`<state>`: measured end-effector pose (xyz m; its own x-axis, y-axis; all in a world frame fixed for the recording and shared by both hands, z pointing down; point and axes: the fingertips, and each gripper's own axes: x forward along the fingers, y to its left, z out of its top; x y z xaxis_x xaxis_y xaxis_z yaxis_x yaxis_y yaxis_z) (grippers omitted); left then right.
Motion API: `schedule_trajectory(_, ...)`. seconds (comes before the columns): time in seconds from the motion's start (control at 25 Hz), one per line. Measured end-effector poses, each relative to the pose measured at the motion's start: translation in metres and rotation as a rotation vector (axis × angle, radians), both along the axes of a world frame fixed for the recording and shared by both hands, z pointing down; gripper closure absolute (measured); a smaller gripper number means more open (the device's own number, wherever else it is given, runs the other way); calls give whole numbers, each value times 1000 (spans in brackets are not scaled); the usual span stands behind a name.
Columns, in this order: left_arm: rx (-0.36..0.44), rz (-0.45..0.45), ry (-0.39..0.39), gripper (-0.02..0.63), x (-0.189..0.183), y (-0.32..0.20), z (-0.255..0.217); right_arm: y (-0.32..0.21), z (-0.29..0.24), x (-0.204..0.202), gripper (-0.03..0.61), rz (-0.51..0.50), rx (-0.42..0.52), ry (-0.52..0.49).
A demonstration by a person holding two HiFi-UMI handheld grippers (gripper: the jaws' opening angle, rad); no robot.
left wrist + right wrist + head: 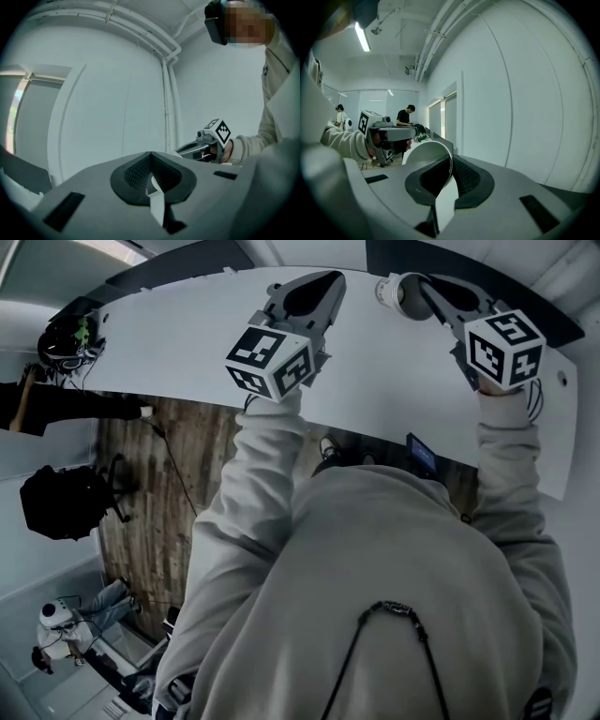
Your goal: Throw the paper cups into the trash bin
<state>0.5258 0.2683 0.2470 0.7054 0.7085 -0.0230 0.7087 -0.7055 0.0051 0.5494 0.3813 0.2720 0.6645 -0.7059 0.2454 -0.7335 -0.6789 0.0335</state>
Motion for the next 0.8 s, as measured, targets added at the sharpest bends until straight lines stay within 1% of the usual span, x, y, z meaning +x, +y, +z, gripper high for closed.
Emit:
schedule_trajectory(0.2,46,-46,-3,614,-1,-3,1,2,11,2,538,-32,30,-40)
schedule_trajectory(0.32,41,-110,-4,614,-8,-14,3,-8,16,1,538,-92,26,-39)
schedule_trajectory(0.4,44,-178,-13,614,-13,-47,14,-42,28,1,538,-157,24,-40)
schedule_trajectory(0.52,54,-297,-34,614,-32,-110,29,-109,42,-1,538,-278,33,-55)
schedule_trajectory(0.68,101,-448,-39,614,-69,-167,17,-176,31,-20,538,-434,49,-63)
schedule_trajectory(0.8,119,-562,-22,614,-107,-224,13,-242,36,-46,538,-549,54,-61)
